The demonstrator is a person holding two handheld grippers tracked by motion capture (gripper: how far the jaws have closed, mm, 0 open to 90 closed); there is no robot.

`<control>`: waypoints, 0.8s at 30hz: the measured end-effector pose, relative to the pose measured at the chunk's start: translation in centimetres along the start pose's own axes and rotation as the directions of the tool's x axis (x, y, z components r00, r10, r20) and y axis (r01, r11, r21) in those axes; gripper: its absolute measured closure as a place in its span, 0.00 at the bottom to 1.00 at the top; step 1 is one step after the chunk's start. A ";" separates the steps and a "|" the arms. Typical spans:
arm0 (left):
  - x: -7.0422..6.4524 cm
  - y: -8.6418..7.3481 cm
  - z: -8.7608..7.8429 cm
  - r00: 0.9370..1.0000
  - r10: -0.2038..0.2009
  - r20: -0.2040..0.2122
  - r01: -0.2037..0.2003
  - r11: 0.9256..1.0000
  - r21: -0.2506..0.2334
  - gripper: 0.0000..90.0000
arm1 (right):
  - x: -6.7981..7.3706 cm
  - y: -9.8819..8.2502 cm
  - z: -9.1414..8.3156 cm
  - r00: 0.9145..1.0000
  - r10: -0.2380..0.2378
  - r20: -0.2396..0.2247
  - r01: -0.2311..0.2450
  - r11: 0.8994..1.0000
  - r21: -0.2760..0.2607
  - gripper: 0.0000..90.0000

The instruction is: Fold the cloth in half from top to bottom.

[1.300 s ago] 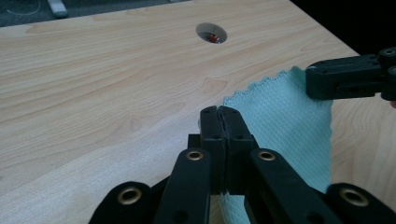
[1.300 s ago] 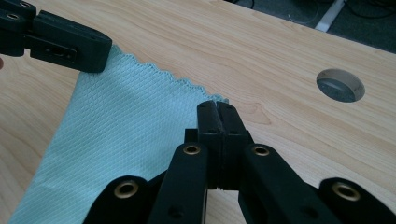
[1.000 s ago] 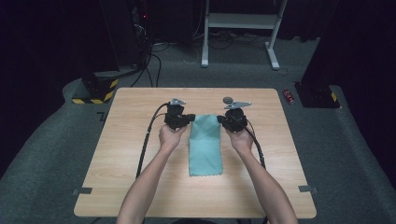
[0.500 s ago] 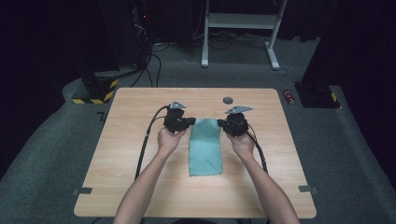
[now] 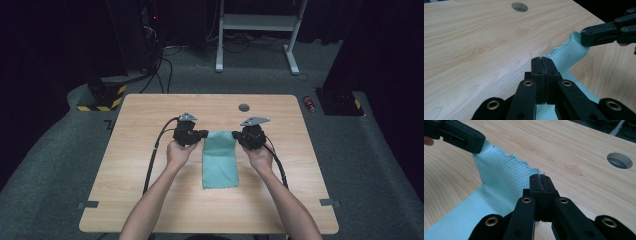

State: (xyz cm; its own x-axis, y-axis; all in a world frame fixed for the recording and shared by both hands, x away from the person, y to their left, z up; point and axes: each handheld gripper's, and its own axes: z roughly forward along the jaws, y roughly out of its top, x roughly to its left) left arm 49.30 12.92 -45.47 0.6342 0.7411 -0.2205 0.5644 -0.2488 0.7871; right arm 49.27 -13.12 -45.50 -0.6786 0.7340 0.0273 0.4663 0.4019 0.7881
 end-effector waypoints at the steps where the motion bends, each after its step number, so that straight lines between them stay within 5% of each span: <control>1: 0.0 -0.1 0.0 1.000 -0.003 0.001 0.003 1.000 0.001 0.99 | 0.0 0.0 -0.1 1.000 0.000 -0.003 0.000 1.000 0.000 1.00; 24: -0.8 -1.0 -0.8 1.000 0.020 0.017 -0.020 1.000 0.005 0.99 | 0.6 -1.2 -0.8 0.999 -0.018 -0.050 0.018 1.000 -0.004 1.00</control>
State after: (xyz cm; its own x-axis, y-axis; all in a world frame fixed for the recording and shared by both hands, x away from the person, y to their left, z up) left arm 47.82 13.06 -45.63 0.6539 0.7256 -0.2146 0.5544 -0.2665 0.7884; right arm 47.87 -13.53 -45.92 -0.7145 0.6983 0.0432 0.4516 0.4131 0.7909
